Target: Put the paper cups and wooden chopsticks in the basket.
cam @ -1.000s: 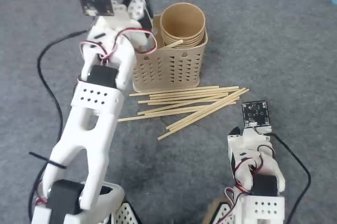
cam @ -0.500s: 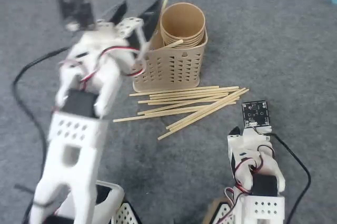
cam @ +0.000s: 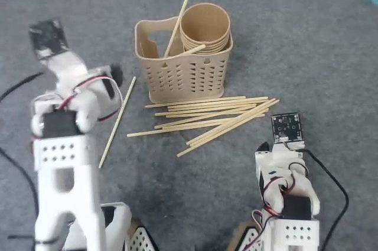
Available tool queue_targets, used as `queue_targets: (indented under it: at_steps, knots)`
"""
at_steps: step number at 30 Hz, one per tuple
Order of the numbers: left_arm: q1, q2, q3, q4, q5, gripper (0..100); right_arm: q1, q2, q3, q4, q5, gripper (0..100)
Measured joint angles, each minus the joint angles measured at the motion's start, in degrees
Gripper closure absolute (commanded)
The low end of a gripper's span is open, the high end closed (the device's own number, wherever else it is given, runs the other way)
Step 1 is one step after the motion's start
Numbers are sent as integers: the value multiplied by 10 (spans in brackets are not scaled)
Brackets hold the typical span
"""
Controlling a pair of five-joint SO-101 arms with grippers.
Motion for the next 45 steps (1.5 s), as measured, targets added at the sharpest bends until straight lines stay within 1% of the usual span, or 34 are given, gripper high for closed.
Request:
queue_targets:
  at_steps: [3, 5, 9, 11, 13, 19, 23, 27, 30, 33, 39, 45]
  knots:
    - [-2, 50, 33, -27, 0, 808, 0, 0, 0, 10, 0, 854]
    - [-2, 91, 47, -60, -1, 808, 0, 0, 0, 10, 0, 854]
    - [-2, 189, 48, -135, -46, 808, 0, 0, 0, 10, 0, 854]
    - [-2, 241, 40, -160, -68, 808, 0, 0, 0, 10, 0, 854]
    - [-2, 290, 16, -173, -72, 808, 0, 0, 0, 10, 0, 854]
    - [-2, 429, -86, -169, -79, 808, 0, 0, 0, 10, 0, 854]
    - [-1, 493, -146, -169, -79, 809, 0, 0, 0, 10, 0, 854]
    - [2, 547, -180, -169, -79, 812, 0, 0, 0, 10, 0, 854]
    - [2, 590, -190, -169, -79, 873, 0, 0, 0, 10, 0, 854]
    - [10, 605, -210, -164, -79, 989, 0, 0, 0, 10, 0, 854]
    - [27, 610, -225, -127, -84, 987, 0, 0, 0, 10, 0, 854]
    - [33, 604, -235, -61, -84, 987, 0, 0, 0, 10, 0, 854]
